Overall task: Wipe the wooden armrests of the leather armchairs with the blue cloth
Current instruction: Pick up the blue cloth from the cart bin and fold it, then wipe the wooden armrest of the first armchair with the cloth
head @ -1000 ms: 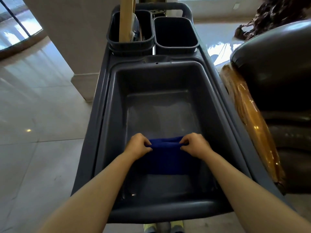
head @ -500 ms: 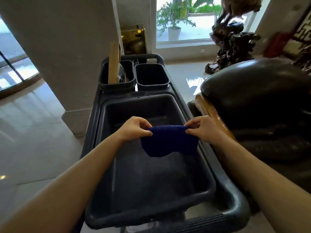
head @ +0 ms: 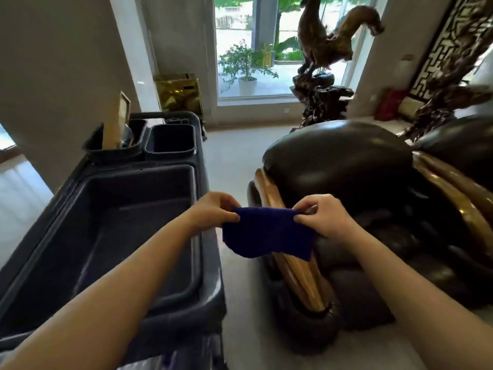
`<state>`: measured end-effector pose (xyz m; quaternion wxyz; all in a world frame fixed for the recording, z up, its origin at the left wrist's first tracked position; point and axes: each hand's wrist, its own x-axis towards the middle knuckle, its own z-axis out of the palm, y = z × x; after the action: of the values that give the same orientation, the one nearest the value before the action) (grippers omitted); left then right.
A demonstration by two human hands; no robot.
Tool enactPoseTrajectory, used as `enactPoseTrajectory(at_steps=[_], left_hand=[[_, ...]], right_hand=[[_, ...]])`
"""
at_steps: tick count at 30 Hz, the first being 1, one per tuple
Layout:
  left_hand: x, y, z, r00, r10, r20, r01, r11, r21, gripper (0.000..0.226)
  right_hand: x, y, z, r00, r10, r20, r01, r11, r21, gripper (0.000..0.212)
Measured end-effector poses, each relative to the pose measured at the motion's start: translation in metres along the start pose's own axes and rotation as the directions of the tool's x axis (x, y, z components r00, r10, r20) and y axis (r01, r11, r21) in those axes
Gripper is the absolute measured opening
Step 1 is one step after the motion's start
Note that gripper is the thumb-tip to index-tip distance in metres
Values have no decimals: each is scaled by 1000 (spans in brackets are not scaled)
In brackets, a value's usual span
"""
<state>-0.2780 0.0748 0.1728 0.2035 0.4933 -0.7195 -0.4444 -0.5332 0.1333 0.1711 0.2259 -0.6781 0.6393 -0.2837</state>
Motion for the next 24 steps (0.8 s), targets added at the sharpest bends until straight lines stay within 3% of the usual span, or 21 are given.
enactPoseTrajectory(at_steps=[9, 17, 24], left_hand=[[40, 20, 162, 997, -77, -10, 77, 996, -35, 17], [118, -11, 198, 987, -135, -84, 135, 991, -7, 24], [225, -81, 221, 947, -307, -96, 303, 951, -60, 21]], right_hand=[[-41, 149, -44, 994, 86, 64, -85, 996, -21, 26], [25, 226, -16, 993, 89, 75, -90, 996, 13, 26], [128, 305, 35, 969, 116, 218, -121, 993, 14, 20]])
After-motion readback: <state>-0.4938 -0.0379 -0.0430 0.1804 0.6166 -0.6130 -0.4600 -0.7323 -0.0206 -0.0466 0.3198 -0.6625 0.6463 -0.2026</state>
